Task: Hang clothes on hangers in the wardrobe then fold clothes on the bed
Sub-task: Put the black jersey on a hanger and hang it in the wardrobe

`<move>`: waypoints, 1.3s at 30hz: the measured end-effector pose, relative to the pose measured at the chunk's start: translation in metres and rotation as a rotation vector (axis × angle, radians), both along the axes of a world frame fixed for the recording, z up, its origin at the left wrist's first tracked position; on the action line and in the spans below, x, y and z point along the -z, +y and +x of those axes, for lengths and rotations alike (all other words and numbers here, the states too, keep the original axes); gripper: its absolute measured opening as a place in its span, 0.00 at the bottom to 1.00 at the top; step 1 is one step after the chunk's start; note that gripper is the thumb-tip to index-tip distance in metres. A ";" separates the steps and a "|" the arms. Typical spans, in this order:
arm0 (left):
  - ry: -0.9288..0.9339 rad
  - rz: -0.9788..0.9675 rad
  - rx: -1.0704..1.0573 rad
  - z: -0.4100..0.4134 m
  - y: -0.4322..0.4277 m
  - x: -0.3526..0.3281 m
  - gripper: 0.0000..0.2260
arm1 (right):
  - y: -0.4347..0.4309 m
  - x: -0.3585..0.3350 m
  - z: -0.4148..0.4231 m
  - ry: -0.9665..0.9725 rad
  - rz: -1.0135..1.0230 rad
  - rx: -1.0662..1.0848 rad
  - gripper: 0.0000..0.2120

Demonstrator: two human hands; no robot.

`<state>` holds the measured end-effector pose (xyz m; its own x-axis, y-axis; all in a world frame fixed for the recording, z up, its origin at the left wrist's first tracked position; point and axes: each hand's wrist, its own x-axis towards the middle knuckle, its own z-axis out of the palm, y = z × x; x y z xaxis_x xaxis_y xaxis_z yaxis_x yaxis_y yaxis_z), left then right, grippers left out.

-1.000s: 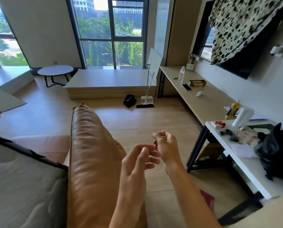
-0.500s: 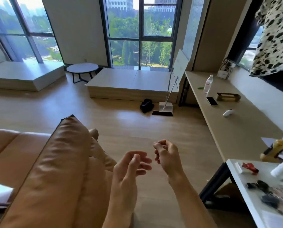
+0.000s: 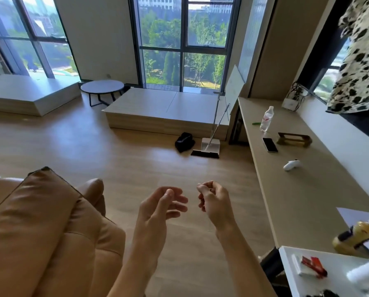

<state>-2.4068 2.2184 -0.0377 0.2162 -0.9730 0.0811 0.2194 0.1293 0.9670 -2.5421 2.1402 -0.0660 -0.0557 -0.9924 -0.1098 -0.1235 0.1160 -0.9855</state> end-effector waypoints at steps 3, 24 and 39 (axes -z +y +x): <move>-0.006 -0.009 -0.013 -0.003 -0.052 0.005 0.16 | -0.050 0.000 0.001 0.024 -0.017 -0.047 0.09; -0.061 -0.120 -0.145 0.065 -0.464 -0.010 0.18 | -0.497 -0.034 0.102 0.071 -0.118 -0.242 0.09; -0.193 0.018 -0.651 0.208 -0.722 -0.036 0.12 | -0.788 -0.056 0.303 -0.021 -0.130 -0.736 0.10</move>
